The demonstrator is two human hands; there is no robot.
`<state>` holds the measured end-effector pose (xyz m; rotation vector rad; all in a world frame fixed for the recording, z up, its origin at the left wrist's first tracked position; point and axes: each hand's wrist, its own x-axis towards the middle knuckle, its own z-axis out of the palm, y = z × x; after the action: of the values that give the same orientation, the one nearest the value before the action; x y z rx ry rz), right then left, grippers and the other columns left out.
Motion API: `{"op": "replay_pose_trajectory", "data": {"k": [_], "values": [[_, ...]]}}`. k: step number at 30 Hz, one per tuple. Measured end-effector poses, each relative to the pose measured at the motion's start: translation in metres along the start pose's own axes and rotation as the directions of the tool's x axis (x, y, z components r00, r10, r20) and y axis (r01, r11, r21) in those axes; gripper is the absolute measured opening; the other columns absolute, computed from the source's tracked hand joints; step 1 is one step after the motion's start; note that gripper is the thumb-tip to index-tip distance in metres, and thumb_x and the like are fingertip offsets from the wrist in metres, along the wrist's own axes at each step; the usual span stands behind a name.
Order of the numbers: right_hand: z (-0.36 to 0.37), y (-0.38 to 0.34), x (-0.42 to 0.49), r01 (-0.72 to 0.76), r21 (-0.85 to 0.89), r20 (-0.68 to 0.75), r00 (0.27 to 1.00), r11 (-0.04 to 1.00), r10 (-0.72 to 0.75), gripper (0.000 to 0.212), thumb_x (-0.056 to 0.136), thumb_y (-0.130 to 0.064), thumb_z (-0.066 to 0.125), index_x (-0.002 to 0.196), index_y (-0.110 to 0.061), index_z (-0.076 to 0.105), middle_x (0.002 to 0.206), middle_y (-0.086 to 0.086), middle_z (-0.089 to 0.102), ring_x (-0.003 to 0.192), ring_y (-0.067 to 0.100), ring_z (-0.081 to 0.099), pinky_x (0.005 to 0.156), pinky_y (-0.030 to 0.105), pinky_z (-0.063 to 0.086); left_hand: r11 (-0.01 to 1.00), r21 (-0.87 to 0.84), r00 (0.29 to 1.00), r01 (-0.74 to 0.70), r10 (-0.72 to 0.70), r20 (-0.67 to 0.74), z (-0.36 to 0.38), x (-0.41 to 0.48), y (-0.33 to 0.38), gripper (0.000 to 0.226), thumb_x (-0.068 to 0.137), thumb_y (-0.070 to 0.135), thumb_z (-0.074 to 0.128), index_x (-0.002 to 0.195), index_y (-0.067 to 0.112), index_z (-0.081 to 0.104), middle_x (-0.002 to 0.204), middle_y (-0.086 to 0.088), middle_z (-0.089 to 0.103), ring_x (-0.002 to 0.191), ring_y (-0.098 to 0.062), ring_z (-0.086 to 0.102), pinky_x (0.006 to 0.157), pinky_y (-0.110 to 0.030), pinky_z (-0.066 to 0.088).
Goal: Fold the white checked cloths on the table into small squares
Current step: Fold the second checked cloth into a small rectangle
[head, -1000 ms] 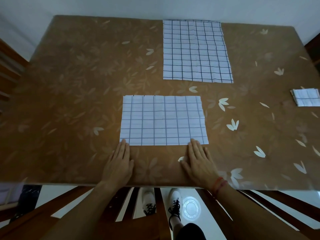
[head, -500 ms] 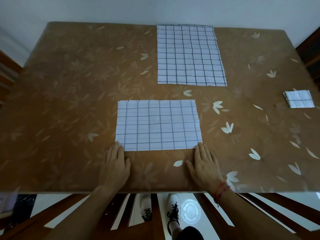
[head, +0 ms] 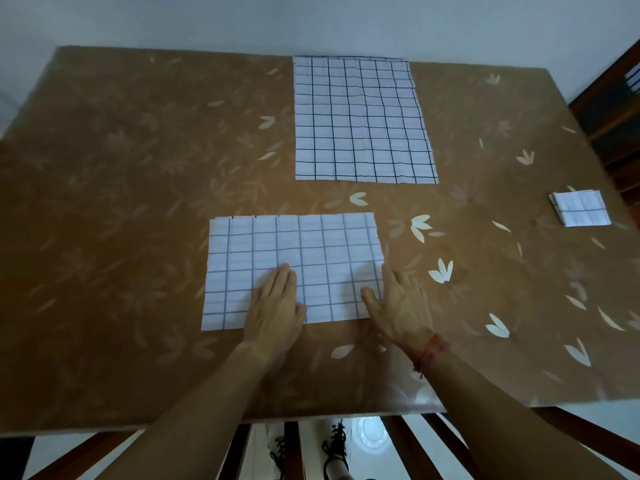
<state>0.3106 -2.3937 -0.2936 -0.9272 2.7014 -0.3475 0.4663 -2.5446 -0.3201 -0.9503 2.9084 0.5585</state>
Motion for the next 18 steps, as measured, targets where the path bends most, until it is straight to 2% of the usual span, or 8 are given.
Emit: {"op": "replay_pose_trajectory", "data": {"k": [2, 5, 8, 9, 12, 16, 18], "values": [[-0.004, 0.000, 0.018, -0.046, 0.122, 0.042, 0.998, 0.991, 0.041, 0.054, 0.090, -0.044, 0.049, 0.136, -0.016, 0.043, 0.113, 0.005, 0.058, 0.105, 0.028, 0.051, 0.093, 0.044, 0.045, 1.000, 0.024, 0.999, -0.005, 0.004, 0.043, 0.005, -0.001, -0.002, 0.063, 0.096, 0.035, 0.045, 0.150, 0.011, 0.022, 0.159, -0.005, 0.014, 0.146, -0.019, 0.007, 0.119, -0.039, 0.009], [-0.011, -0.003, 0.039, -0.201, 0.381, 0.105, 0.979, 0.902, 0.174, 0.049, 0.086, -0.049, 0.050, 0.122, -0.017, 0.051, 0.101, 0.001, 0.061, 0.100, 0.027, 0.059, 0.088, 0.042, 0.050, 1.000, 0.024, 0.999, -0.006, 0.005, 0.054, 0.009, -0.003, -0.005, 0.064, 0.098, 0.038, 0.042, 0.151, 0.014, 0.017, 0.161, -0.003, 0.006, 0.147, -0.018, -0.001, 0.118, -0.037, 0.002], [-0.018, -0.006, 0.053, -0.342, 0.558, 0.200, 0.940, 0.756, 0.277, 0.050, 0.094, -0.036, 0.053, 0.137, -0.010, 0.047, 0.131, 0.005, 0.057, 0.124, 0.025, 0.052, 0.101, 0.037, 0.041, 1.000, 0.025, 0.998, -0.005, 0.003, 0.065, 0.010, -0.002, -0.007, 0.065, 0.097, 0.039, 0.043, 0.151, 0.014, 0.018, 0.161, -0.003, 0.007, 0.147, -0.018, -0.001, 0.119, -0.038, 0.005], [-0.020, -0.006, 0.057, -0.368, 0.592, 0.215, 0.930, 0.717, 0.299, 0.050, 0.095, -0.034, 0.053, 0.138, -0.009, 0.047, 0.134, 0.005, 0.055, 0.127, 0.026, 0.050, 0.103, 0.038, 0.040, 1.000, 0.029, 0.998, -0.003, 0.001, 0.068, 0.010, -0.001, -0.007, 0.065, 0.097, 0.040, 0.043, 0.152, 0.015, 0.017, 0.161, -0.003, 0.006, 0.147, -0.017, -0.001, 0.119, -0.038, 0.004], [-0.020, -0.008, 0.068, -0.406, 0.650, 0.230, 0.911, 0.642, 0.343, 0.039, 0.091, -0.034, 0.054, 0.121, -0.011, 0.061, 0.113, 0.000, 0.064, 0.112, 0.024, 0.058, 0.097, 0.041, 0.047, 1.000, 0.006, 0.998, 0.010, -0.010, 0.067, 0.010, -0.002, -0.006, 0.066, 0.097, 0.041, 0.042, 0.152, 0.016, 0.015, 0.161, -0.001, 0.004, 0.147, -0.016, -0.004, 0.118, -0.037, 0.001], [-0.017, -0.007, 0.077, -0.482, 0.693, 0.276, 0.865, 0.537, 0.420, 0.035, 0.083, -0.038, 0.065, 0.103, -0.010, 0.071, 0.097, 0.002, 0.070, 0.094, 0.022, 0.065, 0.085, 0.040, 0.055, 1.000, -0.025, 0.997, 0.008, -0.006, 0.076, 0.008, -0.002, -0.007, 0.066, 0.097, 0.039, 0.041, 0.152, 0.016, 0.013, 0.161, 0.001, 0.000, 0.146, -0.014, -0.007, 0.117, -0.036, -0.002], [-0.016, -0.004, 0.080, -0.510, 0.723, 0.305, 0.840, 0.465, 0.448, 0.027, 0.082, -0.034, 0.072, 0.088, -0.007, 0.072, 0.085, 0.005, 0.070, 0.079, 0.021, 0.066, 0.067, 0.033, 0.055, 1.000, -0.025, 0.997, -0.003, 0.005, 0.080, 0.008, -0.001, -0.009, 0.066, 0.097, 0.039, 0.041, 0.152, 0.015, 0.013, 0.161, 0.000, 0.001, 0.146, -0.014, -0.007, 0.120, -0.038, 0.002]]}}
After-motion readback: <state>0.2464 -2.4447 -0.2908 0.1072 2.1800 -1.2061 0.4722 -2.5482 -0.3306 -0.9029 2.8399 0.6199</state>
